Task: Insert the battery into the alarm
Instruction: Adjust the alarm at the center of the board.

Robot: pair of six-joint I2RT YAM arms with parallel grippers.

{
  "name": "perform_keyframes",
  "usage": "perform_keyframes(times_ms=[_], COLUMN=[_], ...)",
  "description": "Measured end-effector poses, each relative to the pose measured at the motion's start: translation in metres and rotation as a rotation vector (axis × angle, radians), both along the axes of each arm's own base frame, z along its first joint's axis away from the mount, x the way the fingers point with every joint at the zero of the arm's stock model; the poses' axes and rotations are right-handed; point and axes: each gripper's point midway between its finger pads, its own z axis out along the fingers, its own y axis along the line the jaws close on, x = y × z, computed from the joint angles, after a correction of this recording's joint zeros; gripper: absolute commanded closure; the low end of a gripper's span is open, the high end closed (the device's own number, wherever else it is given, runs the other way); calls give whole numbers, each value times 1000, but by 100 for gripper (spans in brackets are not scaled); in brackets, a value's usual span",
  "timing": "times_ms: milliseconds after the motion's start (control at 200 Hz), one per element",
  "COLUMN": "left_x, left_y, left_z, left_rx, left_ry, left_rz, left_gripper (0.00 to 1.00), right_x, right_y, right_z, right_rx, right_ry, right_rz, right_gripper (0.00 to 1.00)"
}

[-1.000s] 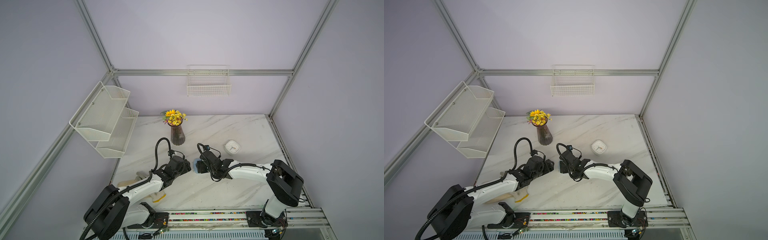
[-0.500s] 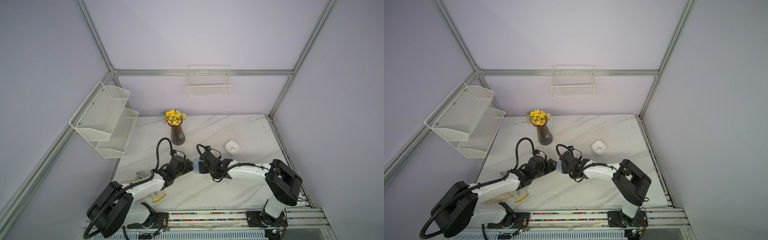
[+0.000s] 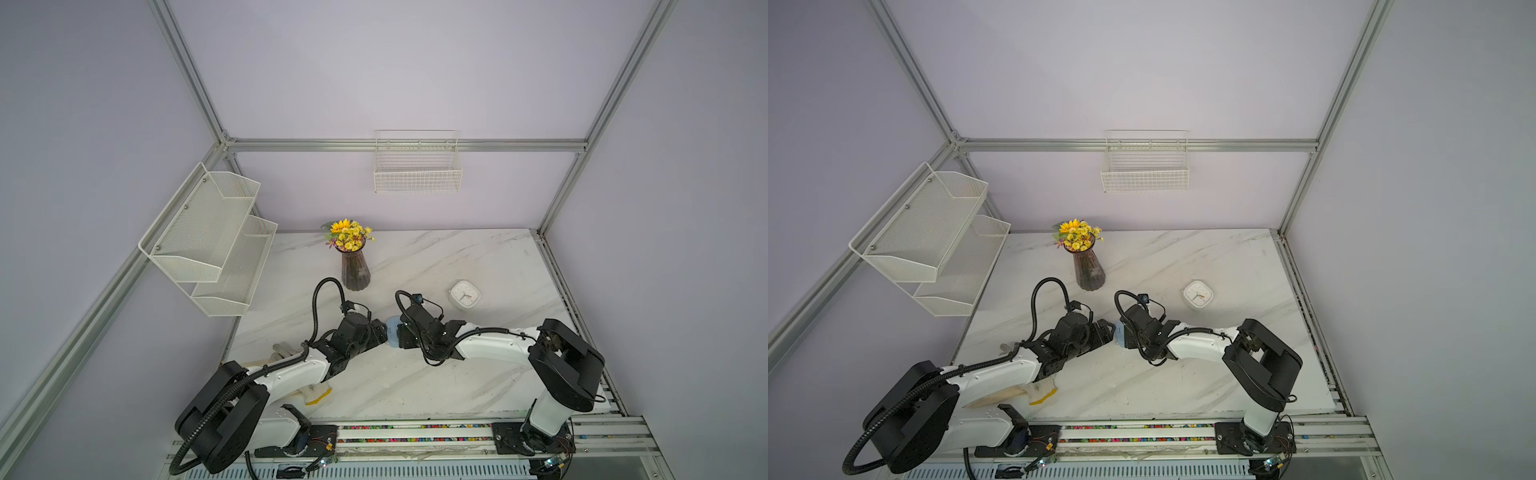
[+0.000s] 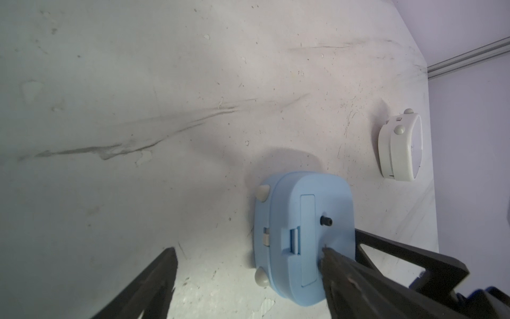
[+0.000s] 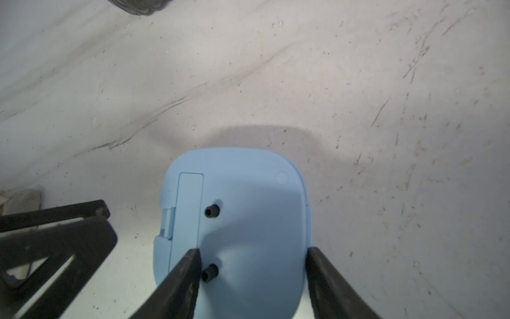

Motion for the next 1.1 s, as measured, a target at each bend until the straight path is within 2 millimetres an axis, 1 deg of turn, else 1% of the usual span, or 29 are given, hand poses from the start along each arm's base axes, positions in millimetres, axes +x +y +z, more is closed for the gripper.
perform_keyframes(times_ms=[185, 455, 540, 630, 860, 1020, 1100], left_x=[0, -5, -7, -6, 0, 2, 3], left_y=[-7, -14, -17, -22, -37, -49, -54], left_z=[0, -11, -16, -15, -16, -15, -14], left_rx=[-24, -55, -71, -95, -182, -245, -271], left_ry=[3, 23, 34, 31, 6, -3, -6], left_rz=[-26, -58, -70, -80, -104, -133, -147], left_gripper=[18, 20, 22, 23, 32, 38, 43], right_x=[-1, -3, -3, -2, -2, -3, -4], right_y=[-1, -7, -8, -10, -14, -13, -12], right_z=[0, 0, 1, 1, 2, 3, 3], right_rx=[19, 48, 79, 116, 224, 285, 313], right_ry=[-7, 5, 17, 31, 70, 86, 93], right_rz=[-7, -10, -14, -18, -17, -6, -3], right_gripper=[42, 43, 43, 43, 44, 43, 44])
